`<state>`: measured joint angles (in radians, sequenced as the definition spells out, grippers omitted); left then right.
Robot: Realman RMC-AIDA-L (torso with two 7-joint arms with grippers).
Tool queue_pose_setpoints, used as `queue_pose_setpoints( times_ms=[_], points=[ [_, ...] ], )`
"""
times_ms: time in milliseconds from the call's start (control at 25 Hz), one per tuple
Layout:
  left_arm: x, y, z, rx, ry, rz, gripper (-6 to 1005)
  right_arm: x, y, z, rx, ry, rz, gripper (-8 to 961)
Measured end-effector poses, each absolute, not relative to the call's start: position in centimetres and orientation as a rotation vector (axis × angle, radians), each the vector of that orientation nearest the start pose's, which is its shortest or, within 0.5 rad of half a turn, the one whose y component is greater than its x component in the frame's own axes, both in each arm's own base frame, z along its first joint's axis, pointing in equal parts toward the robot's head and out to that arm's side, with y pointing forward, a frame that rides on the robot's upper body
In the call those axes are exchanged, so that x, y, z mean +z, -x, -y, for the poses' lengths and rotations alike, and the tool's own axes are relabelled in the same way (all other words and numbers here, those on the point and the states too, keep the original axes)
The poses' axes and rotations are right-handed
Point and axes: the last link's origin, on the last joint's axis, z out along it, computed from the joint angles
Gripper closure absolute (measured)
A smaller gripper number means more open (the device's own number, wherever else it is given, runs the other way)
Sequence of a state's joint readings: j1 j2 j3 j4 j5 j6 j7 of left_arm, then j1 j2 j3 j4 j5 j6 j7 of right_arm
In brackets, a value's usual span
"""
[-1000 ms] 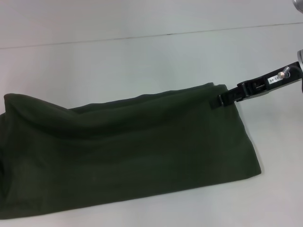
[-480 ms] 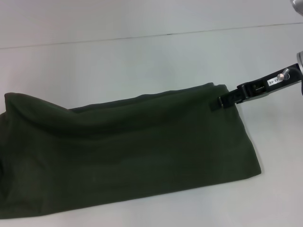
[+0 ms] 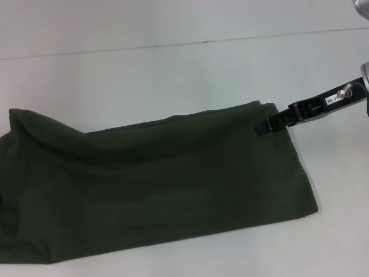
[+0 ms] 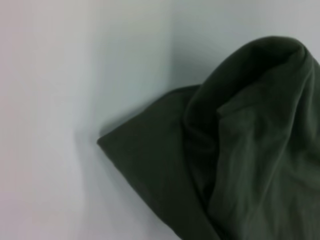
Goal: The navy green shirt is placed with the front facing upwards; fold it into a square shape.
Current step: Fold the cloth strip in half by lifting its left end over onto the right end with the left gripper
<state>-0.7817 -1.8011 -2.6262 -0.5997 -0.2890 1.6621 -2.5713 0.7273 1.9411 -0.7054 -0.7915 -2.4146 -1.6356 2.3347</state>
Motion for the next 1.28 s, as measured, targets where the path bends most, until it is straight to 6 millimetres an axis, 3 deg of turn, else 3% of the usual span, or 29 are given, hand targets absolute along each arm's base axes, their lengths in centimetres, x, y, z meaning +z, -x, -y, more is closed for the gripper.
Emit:
queue_pose_setpoints(
  times_ms=[720, 1280],
  points=[
    [12.4, 32.3, -35.7, 0.206, 2.041, 2.013, 963, 6.0, -24.8, -37.9, 0.135, 2.527, -1.546, 368],
    [13.3, 29.5, -35.5, 0.017, 2.246, 1.981, 962, 6.0, -24.9, -37.9, 0.133, 2.524, -1.546, 385]
  ],
)
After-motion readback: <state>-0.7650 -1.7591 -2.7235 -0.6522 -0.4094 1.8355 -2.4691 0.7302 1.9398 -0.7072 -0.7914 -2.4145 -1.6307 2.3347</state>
